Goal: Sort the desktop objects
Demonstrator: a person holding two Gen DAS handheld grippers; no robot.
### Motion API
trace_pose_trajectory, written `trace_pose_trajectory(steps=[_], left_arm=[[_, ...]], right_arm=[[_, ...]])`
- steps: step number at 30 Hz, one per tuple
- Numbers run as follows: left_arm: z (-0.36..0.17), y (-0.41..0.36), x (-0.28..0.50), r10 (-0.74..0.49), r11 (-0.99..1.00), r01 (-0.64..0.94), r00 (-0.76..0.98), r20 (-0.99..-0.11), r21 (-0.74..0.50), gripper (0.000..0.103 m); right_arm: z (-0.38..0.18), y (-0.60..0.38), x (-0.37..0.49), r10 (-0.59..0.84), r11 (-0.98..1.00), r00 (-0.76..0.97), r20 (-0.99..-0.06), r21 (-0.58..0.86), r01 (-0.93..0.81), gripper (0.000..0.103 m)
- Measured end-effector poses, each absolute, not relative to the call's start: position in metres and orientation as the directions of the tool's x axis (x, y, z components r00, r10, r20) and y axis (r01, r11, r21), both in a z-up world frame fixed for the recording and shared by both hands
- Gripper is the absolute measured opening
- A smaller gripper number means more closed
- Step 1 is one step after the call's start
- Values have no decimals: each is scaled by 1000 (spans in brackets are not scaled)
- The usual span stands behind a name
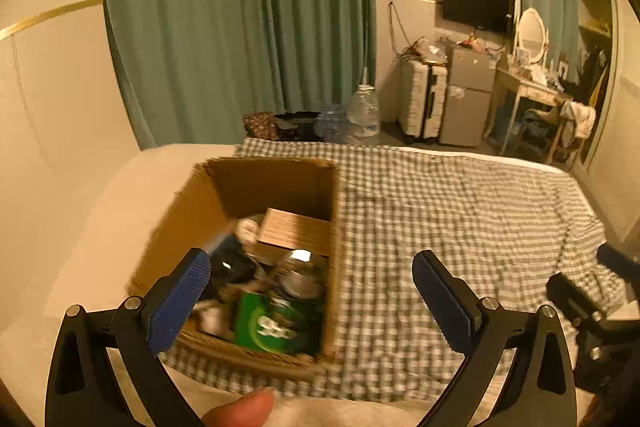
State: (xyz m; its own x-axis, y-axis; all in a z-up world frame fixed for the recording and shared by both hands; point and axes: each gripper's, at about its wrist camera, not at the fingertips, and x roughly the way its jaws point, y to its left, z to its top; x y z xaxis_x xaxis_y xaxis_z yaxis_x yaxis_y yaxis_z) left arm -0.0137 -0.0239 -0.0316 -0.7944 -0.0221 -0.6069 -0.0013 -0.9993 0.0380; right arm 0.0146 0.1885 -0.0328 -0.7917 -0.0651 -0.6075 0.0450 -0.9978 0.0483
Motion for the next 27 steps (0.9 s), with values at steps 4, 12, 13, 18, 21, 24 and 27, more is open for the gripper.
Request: trace_pose_trajectory(steps=[4, 12, 13, 18, 21, 24, 27], left_arm=[[-32, -6, 1, 21, -999, -36, -800, -600, 13, 103], [-40, 24, 21, 64, -995, -96, -804, -591, 23, 103], [-43, 28, 24, 67, -994, -103, -804, -591, 27, 103], [-57, 42, 28, 81, -988, -143, -787, -611, 53, 103], [-57, 42, 30, 82, -987, -148, -795, -601, 61, 103], [-58, 38, 31, 89, -988, -147, -796, -598, 49, 103], [-62, 36, 30, 89, -988, -146, -789, -607, 44, 103]], right_arm=[[-34, 206, 34, -23, -1000, -794, -608, 23, 11, 103], [-34, 242, 68, 37, -998, -793, -608, 19, -61, 103], [-34, 244, 70, 43, -997, -795, -606, 20, -69, 103], [-35, 253, 79, 57, -995, -792, -608, 27, -93, 103], [-34, 253, 80, 57, -995, -793, -607, 27, -93, 103], [-35, 248, 80, 53, -996, -795, -605, 26, -87, 103], [-35, 244, 80, 52, -997, -799, -600, 20, -79, 103]])
